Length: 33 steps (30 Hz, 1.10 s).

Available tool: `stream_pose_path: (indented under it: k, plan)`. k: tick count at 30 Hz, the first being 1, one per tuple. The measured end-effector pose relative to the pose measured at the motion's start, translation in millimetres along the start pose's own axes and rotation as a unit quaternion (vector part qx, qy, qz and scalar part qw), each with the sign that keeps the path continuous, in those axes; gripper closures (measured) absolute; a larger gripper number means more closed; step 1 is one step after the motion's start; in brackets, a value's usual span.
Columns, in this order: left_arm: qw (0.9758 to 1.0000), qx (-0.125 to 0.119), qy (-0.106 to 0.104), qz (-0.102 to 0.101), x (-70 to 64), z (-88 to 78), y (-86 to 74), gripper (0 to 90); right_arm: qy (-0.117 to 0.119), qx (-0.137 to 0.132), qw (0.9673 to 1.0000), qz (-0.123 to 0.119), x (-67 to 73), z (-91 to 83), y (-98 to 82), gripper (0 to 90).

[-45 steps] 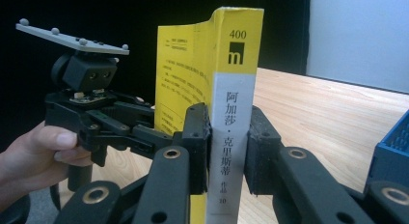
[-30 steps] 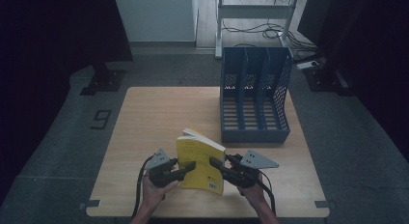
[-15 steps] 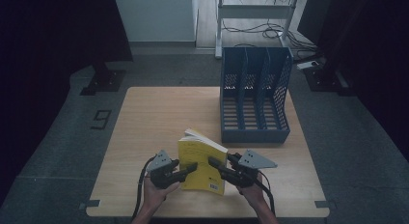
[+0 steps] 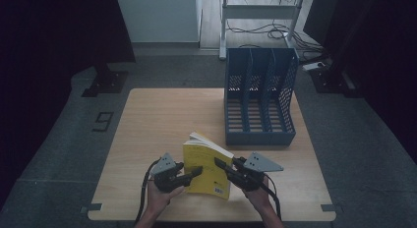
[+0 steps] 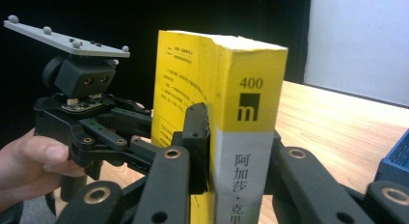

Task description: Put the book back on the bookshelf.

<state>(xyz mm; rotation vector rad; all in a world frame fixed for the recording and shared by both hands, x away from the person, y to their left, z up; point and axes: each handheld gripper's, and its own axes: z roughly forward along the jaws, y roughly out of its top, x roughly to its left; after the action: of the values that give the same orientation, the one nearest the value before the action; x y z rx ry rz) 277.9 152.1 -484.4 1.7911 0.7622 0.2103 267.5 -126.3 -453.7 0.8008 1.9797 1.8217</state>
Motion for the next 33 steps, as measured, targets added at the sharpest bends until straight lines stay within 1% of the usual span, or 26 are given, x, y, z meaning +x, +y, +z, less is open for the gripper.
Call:
stream_pose_path:
  k: [1, 5, 8, 14, 22, 26, 28, 30, 33]
  plan:
    - [1.0000, -0.001, 0.001, 0.000, 0.2, 0.1, -0.2, 54.5, 0.000, 0.000, 1.0000, 0.000, 0.0, 0.0, 0.0, 73.9]
    - [1.0000, -0.003, 0.003, -0.001, 0.9, 1.0, -0.6, 48.7, 0.005, 0.000, 1.0000, -0.007, 1.1, -0.3, 0.9, 74.2]
    - [1.0000, -0.006, 0.003, -0.003, 1.9, 1.4, -1.0, 47.0, 0.005, -0.001, 0.9999, -0.010, 1.8, -0.2, 1.2, 74.2]
    - [0.9999, -0.011, 0.003, -0.009, 4.8, 0.1, -1.3, 46.3, 0.007, 0.002, 0.9998, -0.016, 2.6, -1.6, 3.0, 74.3]
    - [0.9998, -0.014, 0.004, -0.017, 7.1, -1.8, -0.8, 45.7, -0.002, 0.004, 0.9999, -0.015, 0.3, -4.2, 3.3, 74.0]
    - [0.9997, -0.014, 0.008, -0.020, 7.7, -2.1, -0.7, 46.0, -0.006, 0.004, 0.9998, -0.019, 0.3, -5.0, 3.6, 73.8]
    - [0.9997, -0.014, 0.015, -0.017, 6.9, -2.0, -0.7, 47.0, 0.001, 0.004, 0.9997, -0.025, 1.7, -4.9, 4.0, 73.7]
    - [0.9997, -0.013, 0.019, -0.013, 6.5, -2.4, -0.6, 48.5, 0.011, 0.006, 0.9992, -0.038, 5.2, -4.9, 5.3, 73.4]
    - [0.9997, -0.009, 0.020, -0.008, 6.1, -3.4, 0.2, 50.9, 0.007, 0.015, 0.9976, -0.067, 12.9, -4.2, 7.9, 72.3]
